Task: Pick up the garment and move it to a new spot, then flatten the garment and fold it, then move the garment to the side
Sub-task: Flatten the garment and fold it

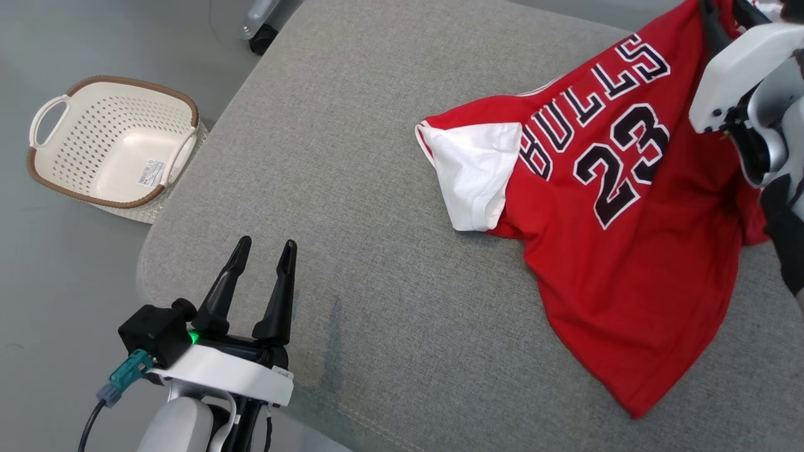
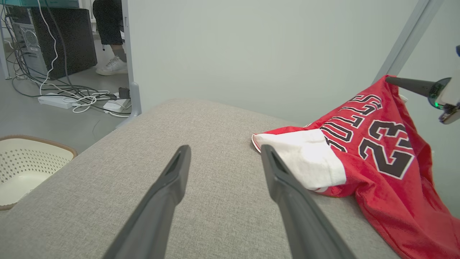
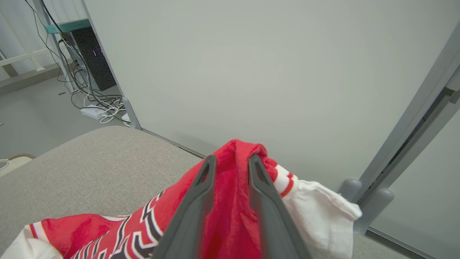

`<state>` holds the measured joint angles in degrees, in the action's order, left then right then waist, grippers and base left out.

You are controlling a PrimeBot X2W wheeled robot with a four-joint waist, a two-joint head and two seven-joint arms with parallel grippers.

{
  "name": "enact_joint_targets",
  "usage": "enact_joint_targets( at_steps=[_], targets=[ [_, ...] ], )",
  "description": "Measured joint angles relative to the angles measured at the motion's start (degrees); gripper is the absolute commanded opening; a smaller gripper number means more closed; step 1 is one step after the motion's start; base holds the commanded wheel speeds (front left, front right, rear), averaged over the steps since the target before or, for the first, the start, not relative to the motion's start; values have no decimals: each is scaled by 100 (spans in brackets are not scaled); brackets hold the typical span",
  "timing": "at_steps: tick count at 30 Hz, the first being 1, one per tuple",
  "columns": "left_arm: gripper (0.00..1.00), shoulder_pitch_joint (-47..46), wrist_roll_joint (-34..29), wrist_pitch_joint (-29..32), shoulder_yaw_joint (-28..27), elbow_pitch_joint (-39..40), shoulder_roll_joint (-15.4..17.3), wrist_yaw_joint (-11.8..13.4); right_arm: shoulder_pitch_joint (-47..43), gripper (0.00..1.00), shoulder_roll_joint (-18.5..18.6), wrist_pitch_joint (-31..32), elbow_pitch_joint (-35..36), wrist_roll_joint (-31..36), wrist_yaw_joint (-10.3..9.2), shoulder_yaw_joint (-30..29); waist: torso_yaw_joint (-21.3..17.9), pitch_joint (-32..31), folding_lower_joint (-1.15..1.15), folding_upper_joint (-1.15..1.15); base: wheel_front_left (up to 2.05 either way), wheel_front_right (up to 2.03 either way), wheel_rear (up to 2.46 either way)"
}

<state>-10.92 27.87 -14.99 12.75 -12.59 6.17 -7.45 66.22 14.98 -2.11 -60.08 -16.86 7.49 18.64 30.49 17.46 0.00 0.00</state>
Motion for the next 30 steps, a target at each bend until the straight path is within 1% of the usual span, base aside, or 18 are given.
enact_joint_targets(
  at_steps=[3,6,9,12,15,19,21,23,26,28,30],
  targets=[
    [100,1,3,0,-37,-54,31,0,14,100,-225,-136,-460,19,0,-14,47,28,0,0,0,0,0],
    [100,18,-13,0,-44,-59,59,0,8,100,-445,-283,-673,4,1,64,-65,-32,0,0,0,0,0],
    [100,71,-56,0,-82,-30,85,0,-148,100,-625,-557,-689,-147,1,172,-283,-172,0,0,0,0,0],
    [100,217,-122,0,-175,-16,140,-1,-505,100,-829,-797,-472,-389,1,419,-567,-341,0,0,0,0,0],
    [100,328,-180,0,-308,10,209,-1,-968,100,-895,-987,-66,-691,1,700,-875,-528,0,0,0,0,0],
    [100,502,-297,0,-515,25,252,-1,-1690,100,-725,-1118,568,-1104,1,1006,-1290,-803,0,0,0,0,0],
    [100,570,-336,0,-606,48,258,-2,-2058,100,-600,-1196,956,-1292,1,1039,-1482,-946,0,0,0,0,0],
    [100,633,-379,0,-667,51,257,-2,-2432,100,-432,-1239,1382,-1483,0,971,-1638,-1098,0,0,0,0,0],
    [100,747,-416,0,-787,75,259,-2,-3099,100,-231,-1274,2107,-1646,0,721,-1829,-1322,0,0,0,0,0],
    [100,852,-443,0,-853,82,266,-2,-3629,100,-153,-1281,2621,-1641,0,501,-1932,-1464,0,0,0,0,0],
    [100,960,-492,0,-909,96,270,-2,-4174,100,-157,-1288,3089,-1582,0,376,-2023,-1591,0,0,0,0,0]
  ],
)
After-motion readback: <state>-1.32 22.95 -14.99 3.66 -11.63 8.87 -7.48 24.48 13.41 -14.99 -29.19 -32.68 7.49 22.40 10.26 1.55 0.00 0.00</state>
